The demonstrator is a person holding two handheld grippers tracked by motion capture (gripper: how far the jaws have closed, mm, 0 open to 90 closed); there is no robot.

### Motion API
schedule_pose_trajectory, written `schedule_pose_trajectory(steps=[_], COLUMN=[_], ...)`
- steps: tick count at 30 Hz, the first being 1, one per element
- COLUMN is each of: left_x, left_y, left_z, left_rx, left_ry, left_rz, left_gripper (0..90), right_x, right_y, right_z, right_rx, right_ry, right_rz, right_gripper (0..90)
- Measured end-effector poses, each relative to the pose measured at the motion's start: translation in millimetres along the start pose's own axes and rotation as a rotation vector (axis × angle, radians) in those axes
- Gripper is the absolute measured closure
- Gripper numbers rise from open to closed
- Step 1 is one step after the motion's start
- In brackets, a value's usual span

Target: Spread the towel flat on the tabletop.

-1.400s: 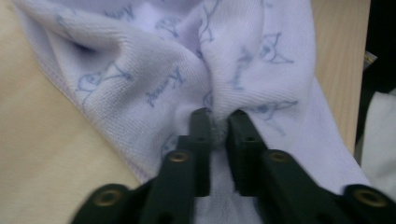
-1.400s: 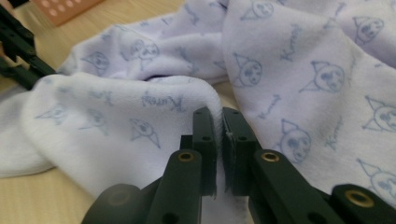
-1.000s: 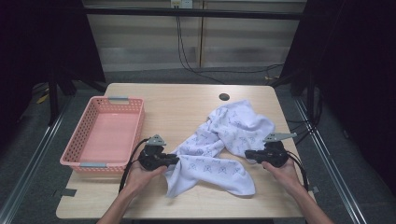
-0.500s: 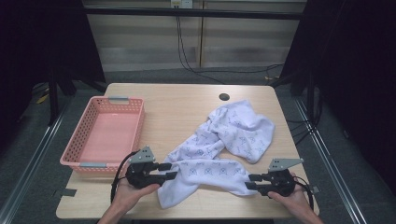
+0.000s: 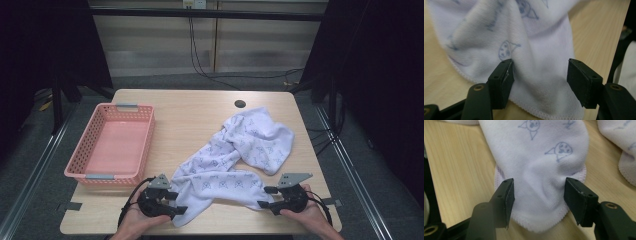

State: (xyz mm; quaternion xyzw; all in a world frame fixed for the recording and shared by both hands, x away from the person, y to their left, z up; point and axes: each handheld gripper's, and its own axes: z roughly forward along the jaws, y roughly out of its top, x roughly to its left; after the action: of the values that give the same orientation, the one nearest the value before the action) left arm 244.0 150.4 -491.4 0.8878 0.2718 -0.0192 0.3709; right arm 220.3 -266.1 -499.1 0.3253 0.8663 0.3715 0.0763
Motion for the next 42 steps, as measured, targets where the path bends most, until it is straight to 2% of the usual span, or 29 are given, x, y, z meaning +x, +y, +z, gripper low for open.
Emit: schedule_pose_trajectory(steps=[1,2,3,4,5,6,8,9,11,13,15,16,18,19,21,23,26,28,32,35,36,40,42], left_x=[-1.2,-2.4,-4.3,-4.4,-4.4,-5.5,-8.4,-8.6,-6.9,-1.6,7.9,12.5,20.8,24.9,31.1,33.3,36.2,38.9,48.7,55.8,56.6,54.7,53.2], left_y=[-0.1,-0.6,-1.1,-1.4,-1.4,-1.6,-1.3,-0.9,-0.1,1.3,4.4,7.1,13.7,17.6,26.9,38.6,57.7,71.7,97.9,120.5,125.9,155.8,170.1], left_z=[-0.2,0.1,0.6,0.3,0.3,-0.2,-0.1,-0.3,-1.1,-2.1,-8.8,-15.1,-28.5,-34.7,-46.1,-58.3,-76.3,-85.3,-97.7,-108.2,-111.1,-132.3,-143.9], left_rx=[0.004,0.005,0.002,0.004,0.004,0.013,0.024,0.031,0.04,0.027,-0.05,-0.1,-0.198,-0.225,-0.269,-0.299,-0.369,-0.398,-0.469,-0.515,-0.522,-0.555,-0.576], left_ry=[0.007,0.02,0.037,0.037,0.037,0.053,0.08,0.074,0.058,0.023,-0.049,-0.071,-0.089,-0.088,-0.079,-0.053,-0.061,-0.041,-0.048,-0.035,-0.03,0.002,0.015], left_rz=[0.003,0.024,0.039,0.049,0.049,0.099,0.123,0.123,0.098,0.056,-0.01,-0.034,-0.071,-0.085,-0.086,-0.072,-0.056,-0.045,-0.053,-0.05,-0.048,-0.003,0.008], left_gripper=[37.4,37.5,40.0,44.6,52.1,62.2,70.8,76.1,84.6,86.5,86.6,86.6,86.6,86.6,86.6,86.7,86.7,86.8,86.8,86.8,86.8,86.8,86.8], right_x=[0.9,2.3,4.6,7.0,8.4,8.5,7.9,8.4,8.1,4.5,0.4,-2.3,-9.5,-13.6,-22.8,-32.3,-41.2,-45.1,-57.8,-68.2,-71.3,-76.1,-75.0], right_y=[-0.4,-0.8,-1.3,-1.6,-1.8,-2.0,-2.5,-2.4,-1.4,-0.4,0.6,2.0,7.0,10.3,18.5,29.7,52.9,70.3,100.7,122.5,131.6,157.0,169.6], right_z=[-0.4,-0.9,-1.3,-1.3,-1.7,-2.7,-4.4,-4.8,-5.0,-5.4,-8.0,-11.3,-22.0,-28.9,-43.0,-58.3,-81.0,-92.3,-110.9,-125.9,-133.4,-155.6,-165.9], right_rx=[0.001,0.002,0.009,0.012,0.013,0.016,0.016,0.02,0.028,0.033,0.018,-0.006,-0.08,-0.122,-0.192,-0.264,-0.345,-0.377,-0.463,-0.517,-0.535,-0.607,-0.62], right_ry=[-0.001,0.003,-0.01,-0.02,-0.032,-0.034,-0.037,-0.029,-0.009,0.015,0.039,0.05,0.062,0.065,0.055,0.046,0.026,0.004,-0.025,-0.061,-0.08,-0.107,-0.134], right_rz=[-0.005,0.004,-0.024,-0.036,-0.041,-0.043,-0.029,-0.026,-0.016,0.003,0.029,0.044,0.089,0.114,0.139,0.163,0.153,0.136,0.148,0.148,0.144,0.138,0.117], right_gripper=[41.9,42.5,43.0,45.3,50.5,56.7,68.6,73.5,78.4,82.8,83.6,83.8,84.1,84.1,84.3,84.5,84.8,84.9,85.1,85.2,85.4,85.4,85.5])
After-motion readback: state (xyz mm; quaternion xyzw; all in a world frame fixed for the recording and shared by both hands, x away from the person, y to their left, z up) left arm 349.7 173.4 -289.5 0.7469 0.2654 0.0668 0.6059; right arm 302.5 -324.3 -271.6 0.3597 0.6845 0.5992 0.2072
